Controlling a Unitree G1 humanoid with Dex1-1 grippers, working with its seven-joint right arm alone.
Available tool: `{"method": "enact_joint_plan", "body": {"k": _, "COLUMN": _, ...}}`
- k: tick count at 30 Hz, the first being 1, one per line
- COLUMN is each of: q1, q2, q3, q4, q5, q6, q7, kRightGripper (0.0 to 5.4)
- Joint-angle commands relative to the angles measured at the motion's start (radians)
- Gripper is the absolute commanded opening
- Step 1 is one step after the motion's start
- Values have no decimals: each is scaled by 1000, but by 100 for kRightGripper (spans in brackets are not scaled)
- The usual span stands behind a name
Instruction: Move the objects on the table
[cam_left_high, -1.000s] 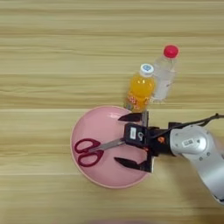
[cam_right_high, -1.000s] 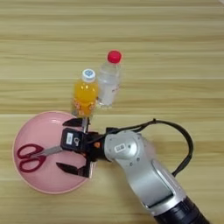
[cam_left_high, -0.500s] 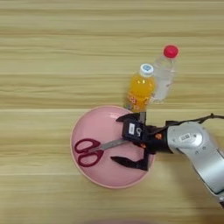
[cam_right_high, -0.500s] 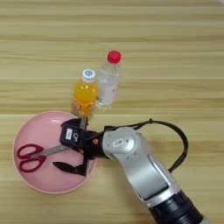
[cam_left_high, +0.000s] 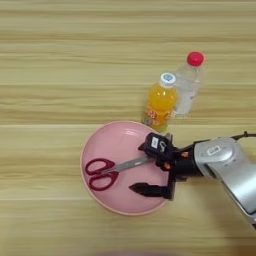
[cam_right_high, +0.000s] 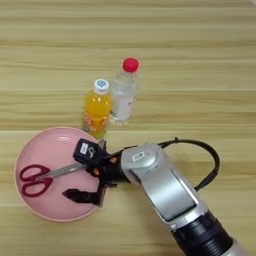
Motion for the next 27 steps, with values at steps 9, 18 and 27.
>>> {"method": "enact_joint_plan", "body": {"k": 9, "q1": -28, "q2": -28, "q3": 6, "q4": 31, "q5": 9, "q6": -23, "q7": -48, "kRightGripper": 428}}
{"method": "enact_joint_plan", "body": {"k": 18, "q1": -25, "q2": -37, "q3": 6, "q4": 30, "q5": 21, "q6": -31, "q7": -50, "kRightGripper": 296}}
{"method": "enact_joint_plan", "body": {"k": 27, "q1": -22, "q2": -49, "q3": 7, "q4": 18, "q5": 30, "q6": -39, "q7": -50, "kRightGripper": 166}}
